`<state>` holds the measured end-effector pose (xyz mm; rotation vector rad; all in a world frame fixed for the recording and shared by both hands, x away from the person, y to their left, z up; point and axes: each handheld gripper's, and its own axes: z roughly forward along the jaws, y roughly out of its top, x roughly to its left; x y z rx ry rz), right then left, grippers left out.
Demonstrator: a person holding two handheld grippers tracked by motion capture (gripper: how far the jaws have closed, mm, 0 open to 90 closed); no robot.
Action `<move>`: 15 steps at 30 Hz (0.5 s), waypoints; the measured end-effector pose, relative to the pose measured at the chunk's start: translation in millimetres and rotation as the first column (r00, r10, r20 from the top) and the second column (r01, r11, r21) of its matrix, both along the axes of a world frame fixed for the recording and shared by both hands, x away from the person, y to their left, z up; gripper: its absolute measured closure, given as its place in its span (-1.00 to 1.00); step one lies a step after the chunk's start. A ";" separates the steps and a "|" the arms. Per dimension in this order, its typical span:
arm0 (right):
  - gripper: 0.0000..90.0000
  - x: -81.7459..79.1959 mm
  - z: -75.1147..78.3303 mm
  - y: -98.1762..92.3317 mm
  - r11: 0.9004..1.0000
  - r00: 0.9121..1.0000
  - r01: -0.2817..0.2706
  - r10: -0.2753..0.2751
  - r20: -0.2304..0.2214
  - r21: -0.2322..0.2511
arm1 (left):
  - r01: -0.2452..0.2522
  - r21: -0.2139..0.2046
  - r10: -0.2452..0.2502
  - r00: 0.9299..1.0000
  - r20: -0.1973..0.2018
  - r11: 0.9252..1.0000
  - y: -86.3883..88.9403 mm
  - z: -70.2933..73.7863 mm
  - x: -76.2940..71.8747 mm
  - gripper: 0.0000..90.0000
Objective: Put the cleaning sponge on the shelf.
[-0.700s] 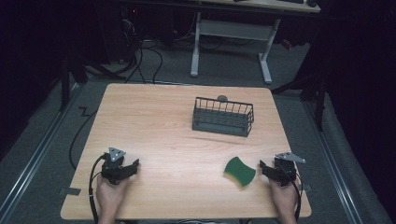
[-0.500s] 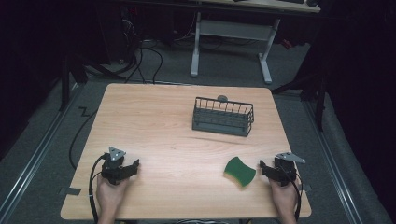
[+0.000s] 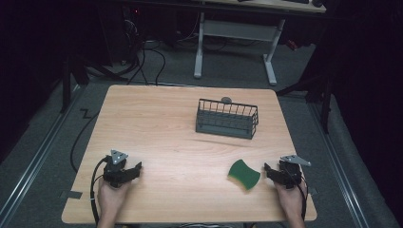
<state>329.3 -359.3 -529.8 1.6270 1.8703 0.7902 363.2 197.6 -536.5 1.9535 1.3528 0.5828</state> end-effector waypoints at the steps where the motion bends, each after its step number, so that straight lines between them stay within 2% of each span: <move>1: -0.24 0.0 0.0 -0.1 1.000 1.000 -0.001 0.001 0.000 0.000 | 0.000 0.000 0.000 1.000 0.000 1.000 0.0 0.0 0.0 -0.30; 15: -0.11 -4.3 0.4 -3.0 1.000 1.000 -0.012 0.012 0.004 0.003 | -0.008 -0.006 0.008 1.000 0.002 1.000 -0.1 0.2 -2.2 -0.26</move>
